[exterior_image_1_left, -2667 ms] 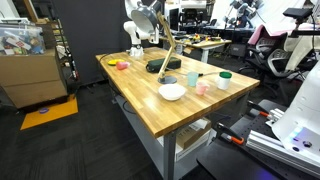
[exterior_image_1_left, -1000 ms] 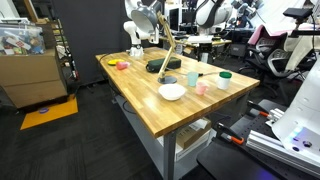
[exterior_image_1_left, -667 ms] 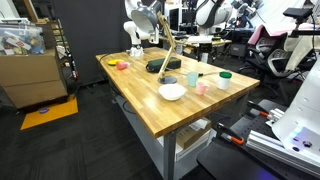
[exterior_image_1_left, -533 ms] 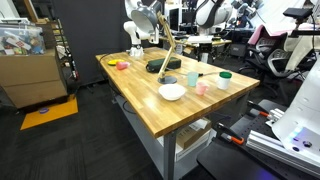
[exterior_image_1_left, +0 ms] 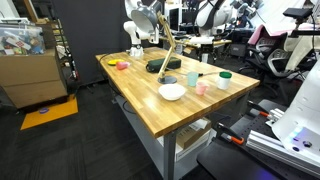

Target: Turn on the lamp

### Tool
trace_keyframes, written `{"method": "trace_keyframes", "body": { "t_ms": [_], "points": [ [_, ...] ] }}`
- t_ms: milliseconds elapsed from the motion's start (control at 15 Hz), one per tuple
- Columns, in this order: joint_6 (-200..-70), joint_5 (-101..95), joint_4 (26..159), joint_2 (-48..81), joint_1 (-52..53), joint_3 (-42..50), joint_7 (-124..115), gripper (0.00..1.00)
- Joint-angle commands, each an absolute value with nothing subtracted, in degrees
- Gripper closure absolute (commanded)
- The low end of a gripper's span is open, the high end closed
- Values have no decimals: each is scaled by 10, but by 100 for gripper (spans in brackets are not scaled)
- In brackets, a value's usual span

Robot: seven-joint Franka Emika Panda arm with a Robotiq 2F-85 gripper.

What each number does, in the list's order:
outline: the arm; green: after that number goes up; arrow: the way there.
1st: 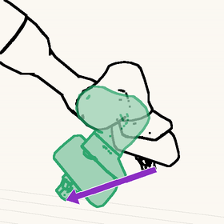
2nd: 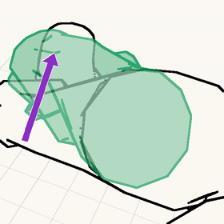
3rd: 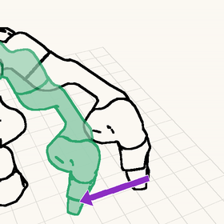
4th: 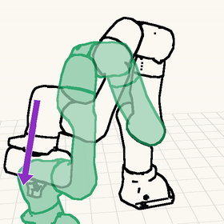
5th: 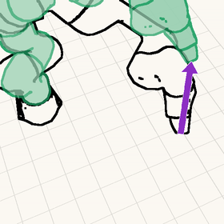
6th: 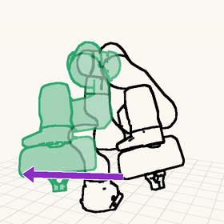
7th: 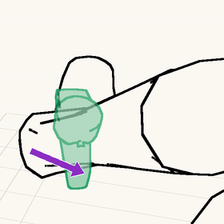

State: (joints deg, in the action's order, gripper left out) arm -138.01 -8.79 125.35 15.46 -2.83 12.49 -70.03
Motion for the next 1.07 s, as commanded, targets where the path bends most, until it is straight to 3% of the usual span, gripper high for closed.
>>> {"method": "trace_keyframes", "body": {
  "t_ms": [0, 1000],
  "points": [
    [-1368, -42, 1202, 192, -50, 120, -667, 0],
    [-1369, -47, 1139, 245, -48, 131, -671, 0]
  ]
}}
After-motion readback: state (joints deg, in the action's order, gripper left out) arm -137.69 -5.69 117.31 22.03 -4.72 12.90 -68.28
